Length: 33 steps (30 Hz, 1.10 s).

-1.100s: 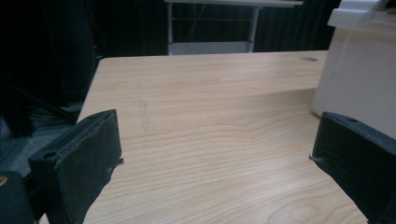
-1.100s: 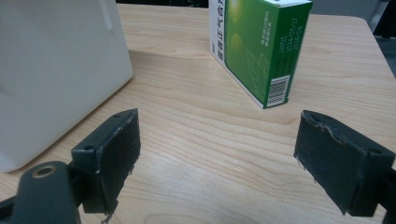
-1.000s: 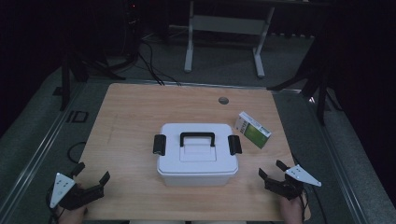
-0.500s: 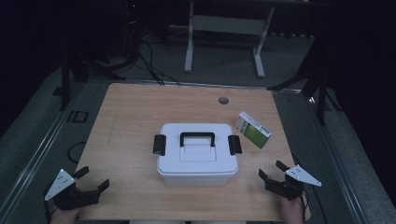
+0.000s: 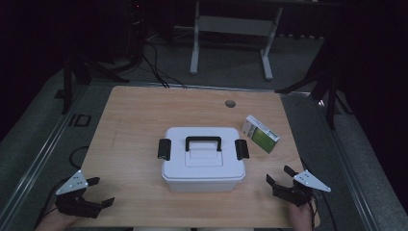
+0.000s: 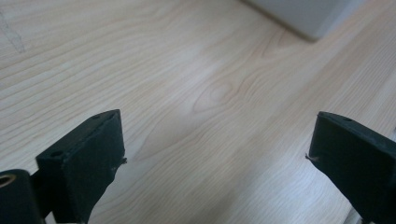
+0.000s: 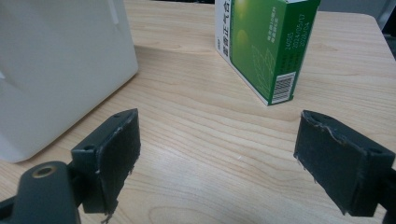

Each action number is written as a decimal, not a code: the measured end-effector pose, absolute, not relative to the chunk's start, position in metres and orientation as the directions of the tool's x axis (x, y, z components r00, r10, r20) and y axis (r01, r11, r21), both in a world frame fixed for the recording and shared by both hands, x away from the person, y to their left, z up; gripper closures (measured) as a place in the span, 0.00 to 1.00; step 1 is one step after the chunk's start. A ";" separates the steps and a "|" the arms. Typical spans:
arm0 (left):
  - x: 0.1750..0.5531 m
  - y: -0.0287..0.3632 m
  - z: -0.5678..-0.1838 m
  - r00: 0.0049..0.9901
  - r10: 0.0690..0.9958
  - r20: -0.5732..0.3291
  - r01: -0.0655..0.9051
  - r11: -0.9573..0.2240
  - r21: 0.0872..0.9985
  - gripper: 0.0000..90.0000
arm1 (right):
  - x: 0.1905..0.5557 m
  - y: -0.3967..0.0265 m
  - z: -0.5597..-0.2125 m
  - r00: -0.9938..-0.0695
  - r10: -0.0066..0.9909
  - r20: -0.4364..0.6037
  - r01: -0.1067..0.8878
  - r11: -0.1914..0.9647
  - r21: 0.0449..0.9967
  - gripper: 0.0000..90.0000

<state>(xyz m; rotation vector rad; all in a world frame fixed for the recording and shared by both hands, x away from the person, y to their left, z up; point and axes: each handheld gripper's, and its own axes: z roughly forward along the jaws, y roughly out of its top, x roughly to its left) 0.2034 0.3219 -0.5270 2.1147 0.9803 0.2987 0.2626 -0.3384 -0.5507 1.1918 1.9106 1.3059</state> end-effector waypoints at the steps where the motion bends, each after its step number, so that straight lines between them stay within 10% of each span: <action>1: 0.204 0.320 -0.526 0.684 0.724 -0.092 0.551 -0.429 0.716 0.05 | 0.263 -0.338 -0.551 -0.469 0.882 0.052 0.368 0.141 0.919 0.15; 33: 0.230 0.292 -0.495 0.842 0.538 -0.034 0.528 -0.811 0.251 0.09 | 0.263 -0.338 -0.551 -0.469 0.882 0.044 0.371 0.152 0.916 0.15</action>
